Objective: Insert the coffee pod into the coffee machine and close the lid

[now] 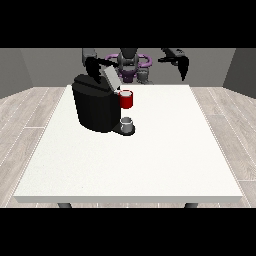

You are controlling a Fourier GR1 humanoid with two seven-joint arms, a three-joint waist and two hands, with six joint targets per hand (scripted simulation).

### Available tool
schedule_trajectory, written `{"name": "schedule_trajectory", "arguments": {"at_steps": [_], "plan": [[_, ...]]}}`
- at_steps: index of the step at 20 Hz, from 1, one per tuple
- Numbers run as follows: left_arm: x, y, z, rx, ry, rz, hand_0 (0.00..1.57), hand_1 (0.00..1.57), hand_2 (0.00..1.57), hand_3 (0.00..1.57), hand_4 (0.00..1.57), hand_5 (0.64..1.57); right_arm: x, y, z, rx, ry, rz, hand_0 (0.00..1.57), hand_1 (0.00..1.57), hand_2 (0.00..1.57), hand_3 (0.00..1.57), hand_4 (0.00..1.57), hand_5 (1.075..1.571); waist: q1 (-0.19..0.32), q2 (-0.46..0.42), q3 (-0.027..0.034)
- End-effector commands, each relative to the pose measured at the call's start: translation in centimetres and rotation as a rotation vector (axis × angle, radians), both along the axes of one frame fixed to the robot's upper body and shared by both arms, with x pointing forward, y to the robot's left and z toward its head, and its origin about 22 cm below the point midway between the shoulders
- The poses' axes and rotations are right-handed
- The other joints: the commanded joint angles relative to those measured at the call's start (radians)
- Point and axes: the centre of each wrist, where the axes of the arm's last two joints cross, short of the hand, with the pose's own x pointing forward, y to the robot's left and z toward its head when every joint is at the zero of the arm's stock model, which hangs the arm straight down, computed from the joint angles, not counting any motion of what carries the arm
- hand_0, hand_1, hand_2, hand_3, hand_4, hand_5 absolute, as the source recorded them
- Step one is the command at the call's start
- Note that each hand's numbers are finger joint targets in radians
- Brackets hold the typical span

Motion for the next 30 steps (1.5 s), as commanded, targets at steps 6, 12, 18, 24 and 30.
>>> {"name": "schedule_trajectory", "arguments": {"at_steps": [6,12,18,24,30], "plan": [[-0.1,1.4,-0.1,0.014,-0.013,0.029,0.0,0.0,0.0,0.0,0.0,1.571,1.2,3.5,0.7,-0.03,-0.019,0.029,0.0,0.0,0.0,0.0,0.0,1.571,-0.007,0.034,0.0006],[0.7,-0.2,2.0,0.002,-0.009,0.006,0.0,0.0,0.0,0.0,0.0,1.571,2.5,2.1,1.7,-0.028,-0.022,0.041,0.0,0.0,0.0,0.0,0.0,1.571,0.025,0.036,0.0009],[-0.9,0.9,-0.9,0.022,-0.024,0.032,0.0,0.0,0.0,0.0,0.19,1.571,2.8,2.3,1.8,-0.045,-0.036,0.061,0.0,0.0,0.0,0.0,0.11,1.571,0.022,0.045,0.0007],[0.8,-0.1,0.9,0.024,-0.019,0.043,0.0,0.0,0.0,0.0,0.18,1.571,2.8,6.2,2.5,-0.141,-0.076,0.129,0.0,0.0,0.0,0.0,0.21,1.571,0.016,0.036,0.0009],[0.4,1.5,0.8,0.014,-0.102,-0.003,0.0,0.0,0.0,0.0,0.12,1.571,3.3,6.5,3.3,-0.169,-0.135,0.111,0.0,0.0,0.0,0.0,0.11,1.571,0.031,0.051,0.0007]]}}
